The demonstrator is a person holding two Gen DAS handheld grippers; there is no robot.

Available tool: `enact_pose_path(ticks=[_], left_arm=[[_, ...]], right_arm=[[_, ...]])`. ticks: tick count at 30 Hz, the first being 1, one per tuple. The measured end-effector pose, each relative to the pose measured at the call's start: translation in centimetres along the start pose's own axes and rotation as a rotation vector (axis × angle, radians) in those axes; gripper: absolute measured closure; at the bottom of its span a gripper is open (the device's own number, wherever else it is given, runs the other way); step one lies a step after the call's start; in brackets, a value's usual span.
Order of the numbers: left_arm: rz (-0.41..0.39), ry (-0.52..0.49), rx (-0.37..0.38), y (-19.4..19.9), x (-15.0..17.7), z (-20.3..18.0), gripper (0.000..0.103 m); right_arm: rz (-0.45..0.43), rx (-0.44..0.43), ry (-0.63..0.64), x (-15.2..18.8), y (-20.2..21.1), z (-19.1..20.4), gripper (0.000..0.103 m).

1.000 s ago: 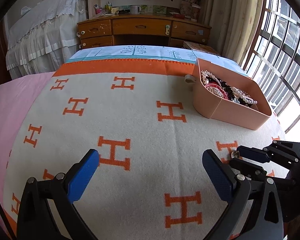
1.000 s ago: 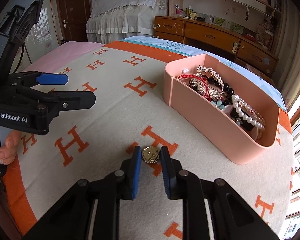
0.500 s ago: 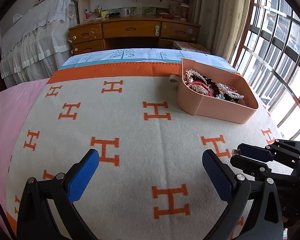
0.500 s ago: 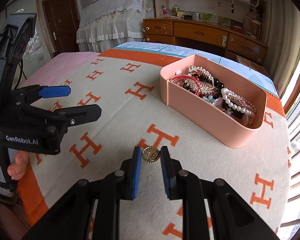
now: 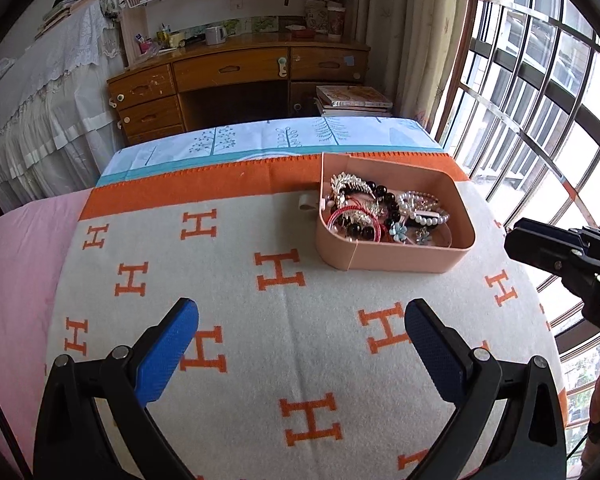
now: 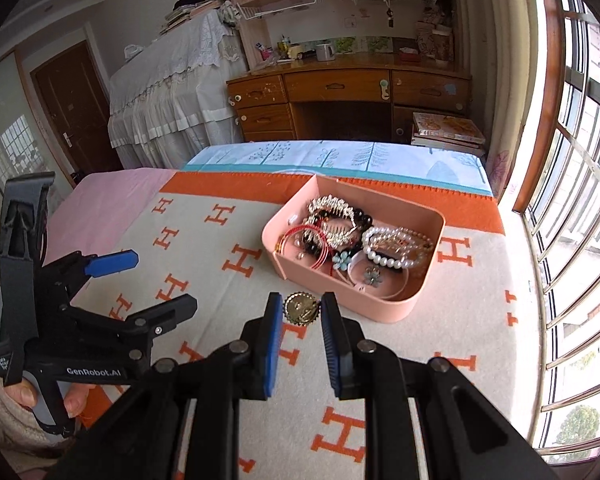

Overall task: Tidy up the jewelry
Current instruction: 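Carry the coin pendant into the pink tray and open the right tool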

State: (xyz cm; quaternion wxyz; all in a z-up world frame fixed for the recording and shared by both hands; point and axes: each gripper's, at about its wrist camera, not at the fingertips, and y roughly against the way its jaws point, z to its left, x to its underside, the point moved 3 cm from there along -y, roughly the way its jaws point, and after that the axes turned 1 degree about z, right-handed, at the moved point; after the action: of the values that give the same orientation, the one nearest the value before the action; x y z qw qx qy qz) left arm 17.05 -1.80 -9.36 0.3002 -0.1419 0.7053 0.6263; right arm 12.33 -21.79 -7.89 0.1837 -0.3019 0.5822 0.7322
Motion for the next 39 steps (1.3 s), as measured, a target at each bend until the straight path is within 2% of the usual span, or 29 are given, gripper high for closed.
enact_pose_path(ticks=[5,9,13,16,19,24,27,33,35,39], left_arm=[[-0.053,0.003,0.001,2.8,-5.9,0.2,0.001],[-0.084,0.045,0.009,4.3,-10.6,0.6,0.001],[-0.114,0.096,0.017,4.6,-13.9,1.4,0.001],[-0.131,0.112,0.001,3.3,-15.4,1.6,0.001],[-0.123,0.095,-0.021,0.4,-15.6,1.4,0.001],[-0.013,0.106,-0.004,-5.2,-14.0,1.4,0.001],[0.025,0.105,0.001,-7.4,-13.2,1.2,0.001],[0.049,0.072,0.002,-9.0,-12.3,0.6,0.001],[0.051,0.062,0.002,-9.2,-12.2,0.4,0.001],[0.051,0.051,0.008,-9.0,-12.0,0.2,0.001]], right_arm=[[-0.071,0.0,-0.059,-5.6,3.5,-0.8,0.083],[-0.109,0.018,-0.097,-9.4,4.5,-1.8,0.083],[-0.089,0.011,-0.162,-11.6,2.9,-3.4,0.083],[-0.045,0.021,-0.208,-11.8,0.3,-5.1,0.083],[0.029,0.028,-0.264,-11.0,-3.4,-6.9,0.083],[0.148,0.063,-0.338,-8.6,-9.0,-9.6,0.083],[0.201,0.098,-0.359,-7.4,-11.2,-10.9,0.083],[0.241,0.12,-0.403,-6.3,-12.9,-12.2,0.082],[0.235,0.123,-0.401,-6.3,-12.8,-12.1,0.075],[0.202,0.131,-0.398,-6.7,-11.7,-11.7,0.072]])
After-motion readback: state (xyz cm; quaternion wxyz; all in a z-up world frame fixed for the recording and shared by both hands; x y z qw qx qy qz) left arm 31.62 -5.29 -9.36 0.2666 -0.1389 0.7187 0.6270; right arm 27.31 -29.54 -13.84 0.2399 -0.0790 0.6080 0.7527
